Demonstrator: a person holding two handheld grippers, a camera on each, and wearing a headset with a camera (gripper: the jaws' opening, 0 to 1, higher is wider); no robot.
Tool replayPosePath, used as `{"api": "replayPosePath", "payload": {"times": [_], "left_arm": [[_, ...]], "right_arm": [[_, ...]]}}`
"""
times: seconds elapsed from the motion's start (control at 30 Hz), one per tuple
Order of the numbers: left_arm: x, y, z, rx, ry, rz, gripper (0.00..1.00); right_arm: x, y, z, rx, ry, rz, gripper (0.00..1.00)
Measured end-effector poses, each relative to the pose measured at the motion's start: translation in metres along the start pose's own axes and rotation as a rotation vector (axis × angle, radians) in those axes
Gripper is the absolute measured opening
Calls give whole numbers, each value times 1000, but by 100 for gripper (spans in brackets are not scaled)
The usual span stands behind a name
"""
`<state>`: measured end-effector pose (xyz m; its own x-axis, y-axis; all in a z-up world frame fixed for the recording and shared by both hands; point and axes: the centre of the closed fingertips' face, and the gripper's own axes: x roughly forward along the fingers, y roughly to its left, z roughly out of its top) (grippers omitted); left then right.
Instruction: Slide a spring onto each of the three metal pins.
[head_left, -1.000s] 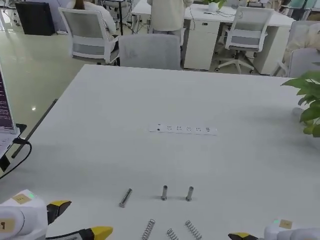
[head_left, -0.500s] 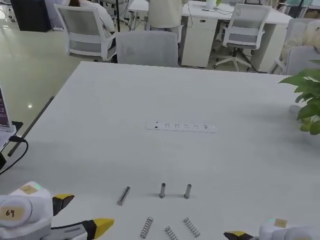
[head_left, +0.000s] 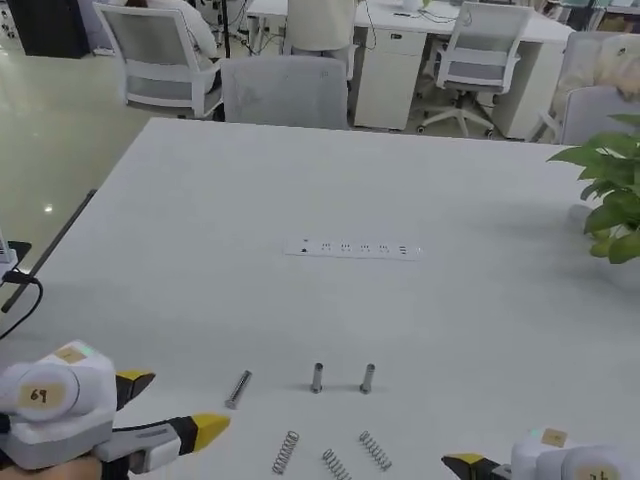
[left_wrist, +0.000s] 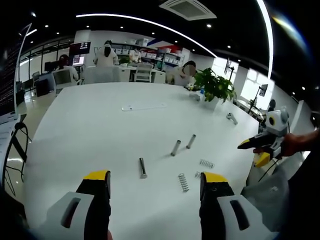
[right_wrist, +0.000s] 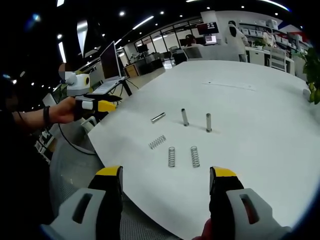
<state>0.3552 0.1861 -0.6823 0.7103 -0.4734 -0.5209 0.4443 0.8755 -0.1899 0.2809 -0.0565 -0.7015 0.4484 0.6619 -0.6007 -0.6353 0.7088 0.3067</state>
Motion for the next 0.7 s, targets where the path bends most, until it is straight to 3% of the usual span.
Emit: {"api": "replayPosePath", "payload": {"times": [0.7], "left_arm": [[42, 13, 8, 13, 50, -2, 62]], "right_arm": [[-2, -5, 1, 7, 0, -8, 69]]}}
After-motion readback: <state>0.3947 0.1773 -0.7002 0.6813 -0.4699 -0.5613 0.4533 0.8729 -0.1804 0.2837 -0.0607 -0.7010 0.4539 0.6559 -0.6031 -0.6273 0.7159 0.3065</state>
